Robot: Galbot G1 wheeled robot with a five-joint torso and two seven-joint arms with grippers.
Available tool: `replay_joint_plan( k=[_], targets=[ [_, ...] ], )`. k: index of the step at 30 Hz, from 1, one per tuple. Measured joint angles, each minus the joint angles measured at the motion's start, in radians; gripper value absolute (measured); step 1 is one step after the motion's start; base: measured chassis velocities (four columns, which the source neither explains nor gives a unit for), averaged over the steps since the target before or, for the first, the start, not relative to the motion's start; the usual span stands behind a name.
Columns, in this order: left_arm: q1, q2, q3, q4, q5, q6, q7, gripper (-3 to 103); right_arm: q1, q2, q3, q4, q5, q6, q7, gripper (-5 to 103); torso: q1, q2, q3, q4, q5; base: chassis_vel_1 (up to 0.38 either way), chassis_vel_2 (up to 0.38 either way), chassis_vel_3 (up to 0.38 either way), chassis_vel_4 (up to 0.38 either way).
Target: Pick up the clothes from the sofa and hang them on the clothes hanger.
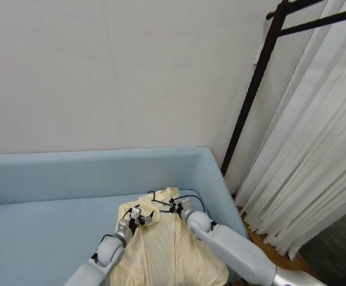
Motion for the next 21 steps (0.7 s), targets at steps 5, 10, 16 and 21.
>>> replay_joint_plan(
  k=[5,10,16,21],
  targets=[
    [0.002,-0.006,0.0,0.003,0.0,-0.001,0.0,100,-0.026,0.026,-0.025,0.053,0.011,-0.028,0.013,0,0.0,0.0,0.0,0.0001,-0.0001,0.0,0.0,0.0,0.0],
    [0.002,-0.009,-0.004,0.009,0.002,-0.003,-0.004,100,-0.038,0.062,-0.039,0.088,0.015,-0.036,0.042,0,0.0,0.0,0.0,0.0001,-0.0001,0.0,0.0,0.0,0.0],
    [0.003,-0.012,-0.005,0.013,0.006,-0.003,-0.008,100,-0.036,0.098,-0.049,0.054,-0.006,-0.039,0.062,0,0.0,0.0,0.0,0.0001,-0.0001,0.0,0.0,0.0,0.0],
    [0.003,-0.015,0.003,0.012,0.005,-0.002,-0.004,100,-0.053,0.11,-0.058,0.044,0.021,-0.074,0.086,8,0.0,0.0,0.0,0.0004,0.0,0.0,0.0,0.0,0.0]
  ],
)
